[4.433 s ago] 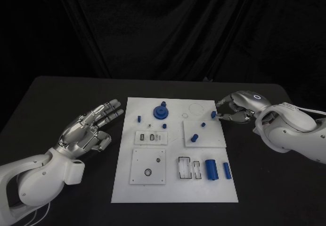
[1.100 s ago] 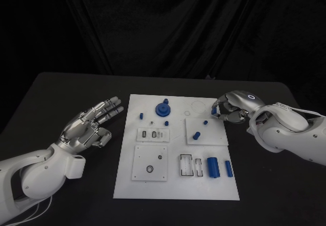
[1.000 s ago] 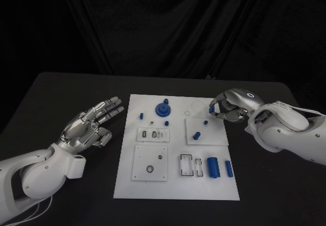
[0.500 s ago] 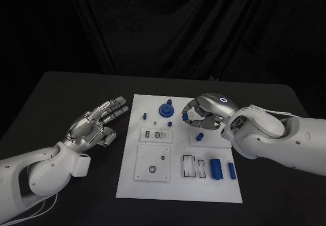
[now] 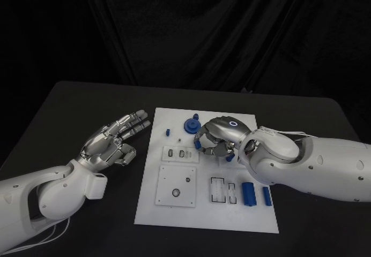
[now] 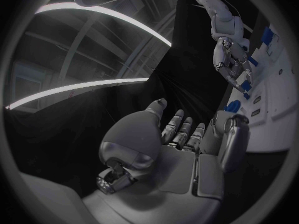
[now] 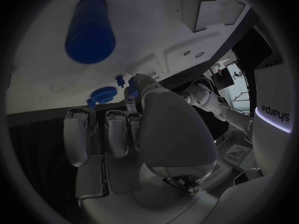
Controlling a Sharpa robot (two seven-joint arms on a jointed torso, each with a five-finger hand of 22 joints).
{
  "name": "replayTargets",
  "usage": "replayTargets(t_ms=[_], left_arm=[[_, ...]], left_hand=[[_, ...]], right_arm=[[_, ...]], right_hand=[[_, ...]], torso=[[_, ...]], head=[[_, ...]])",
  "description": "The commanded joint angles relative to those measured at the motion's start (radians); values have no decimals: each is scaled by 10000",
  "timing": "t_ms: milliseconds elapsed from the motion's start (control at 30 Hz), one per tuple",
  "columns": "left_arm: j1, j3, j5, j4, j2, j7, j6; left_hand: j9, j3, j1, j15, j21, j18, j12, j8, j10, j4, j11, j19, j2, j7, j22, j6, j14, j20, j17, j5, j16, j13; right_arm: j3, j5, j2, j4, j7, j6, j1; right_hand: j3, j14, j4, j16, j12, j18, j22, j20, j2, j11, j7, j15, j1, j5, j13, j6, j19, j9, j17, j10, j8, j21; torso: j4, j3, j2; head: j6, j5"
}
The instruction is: Assemble the parts on the task board
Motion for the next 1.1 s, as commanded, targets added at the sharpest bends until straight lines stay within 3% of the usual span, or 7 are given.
replayTargets(t_ms=[33,333,633,1033,1100], left_arm=[[6,5,34,16,24,505,157],[6,6,35,-36,83,485,198],[5,7,35,-96,106,479,224],[4,7,35,-149,153,471,257],[4,7,35,-158,158,466,259]], left_hand=[[-9,14,-108,80,30,-61,60,53,18,-64,69,1050,24,130,2633,79,17,88,15,42,61,15],[-10,26,-116,93,30,-61,69,57,22,-71,73,1050,25,137,2633,86,21,87,17,45,76,16],[-12,40,-125,103,30,-61,71,60,21,-77,77,1050,30,146,2633,88,21,88,17,49,79,16],[-9,57,-134,105,30,-61,93,70,32,-81,89,1050,38,157,2633,121,25,88,20,55,95,19],[-9,57,-134,105,30,-61,93,70,32,-81,89,1050,38,157,2633,121,25,88,20,55,95,19]], right_arm=[[9,-442,122,-67,-365,561,-63],[10,-706,286,-72,-583,882,-140],[10,-739,253,36,-613,947,-174],[10,-744,232,96,-689,1164,-190],[10,-744,222,100,-709,1203,-191]], right_hand=[[4,823,-70,-68,51,141,2028,-28,11,57,33,11,42,46,2611,-15,451,278,1531,1063,65,-49],[-7,818,-80,-80,55,146,2017,-23,-5,67,46,19,11,47,2617,-49,441,294,1506,1067,66,-67],[-17,815,-86,-89,64,146,2018,-17,-11,76,52,27,-31,28,2631,-72,442,315,1486,1077,75,-68],[-49,806,-109,-111,44,156,2002,5,-37,104,84,50,-170,-109,2601,-222,427,371,1442,1055,64,-102],[-63,805,-130,-116,24,158,1999,26,-53,133,118,74,-247,-297,2570,-380,424,388,1435,1033,19,-114]], torso=[[-5,-6,-4],[52,-9,4],[2,-13,11],[21,-6,5],[12,-5,8]], head=[[-23,27],[-68,-13],[-90,105],[-176,102],[-178,110]])
